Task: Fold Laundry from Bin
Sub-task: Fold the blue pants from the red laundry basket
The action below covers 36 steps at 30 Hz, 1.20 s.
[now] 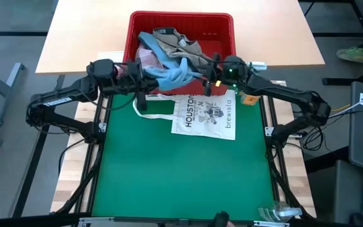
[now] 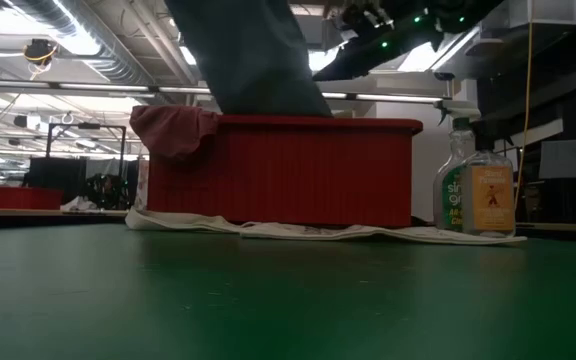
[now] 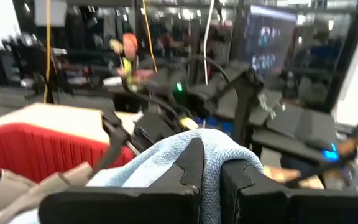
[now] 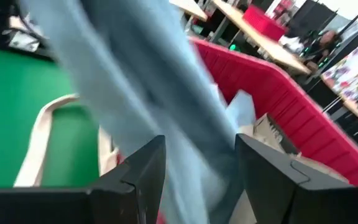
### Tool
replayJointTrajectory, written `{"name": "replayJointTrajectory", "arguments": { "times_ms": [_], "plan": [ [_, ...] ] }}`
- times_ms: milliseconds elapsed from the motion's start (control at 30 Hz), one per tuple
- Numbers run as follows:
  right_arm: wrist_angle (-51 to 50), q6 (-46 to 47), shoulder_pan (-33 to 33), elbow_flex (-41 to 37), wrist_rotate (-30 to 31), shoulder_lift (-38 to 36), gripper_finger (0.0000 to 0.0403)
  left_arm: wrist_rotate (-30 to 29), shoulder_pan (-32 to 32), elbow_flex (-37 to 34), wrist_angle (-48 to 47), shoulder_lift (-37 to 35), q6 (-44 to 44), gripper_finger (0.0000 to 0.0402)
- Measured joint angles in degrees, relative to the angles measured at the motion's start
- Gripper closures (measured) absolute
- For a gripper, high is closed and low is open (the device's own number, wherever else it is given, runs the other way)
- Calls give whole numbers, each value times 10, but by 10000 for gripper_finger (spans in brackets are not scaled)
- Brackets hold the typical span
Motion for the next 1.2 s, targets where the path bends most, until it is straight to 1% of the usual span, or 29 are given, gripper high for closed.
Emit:
{"name": "replayJointTrajectory", "arguments": {
  "times_ms": [167, 267, 333, 500, 600, 767, 800, 967, 1067, 1133, 1200],
  "plan": [
    [43, -1, -2, 0, 16, 18, 210, 1, -18, 0, -79, 2, 0, 393],
    [50, -1, -11, 0, 12, 18, 210, 1, -30, 0, -127, 3, 0, 392],
    [49, -1, -21, 0, 1, 18, 210, -1, -39, 0, -143, 3, 0, 392],
    [55, -1, -35, 0, -48, 45, 210, -7, -54, 0, -144, 3, 2, 392],
    [85, -1, -37, 0, -76, 73, 210, -21, -59, 0, -144, 3, 2, 392],
    [170, -1, -36, 0, -72, 117, 210, -31, -61, 0, -143, 3, 2, 392],
    [173, -2, -37, 4, -71, 124, 210, -31, -61, 0, -143, 3, 2, 392],
    [135, -2, -37, 61, -70, 164, 210, -33, -61, 0, -143, 3, 2, 392],
    [86, -11, -36, 105, -71, 190, 211, -34, -61, 0, -143, 3, 2, 392],
    [42, -13, -36, 134, -70, 200, 221, -34, -61, -1, -144, 4, 2, 392],
    [0, -17, -36, 155, -63, 203, 245, -35, -61, -1, -143, 4, 2, 392]
  ]
}}
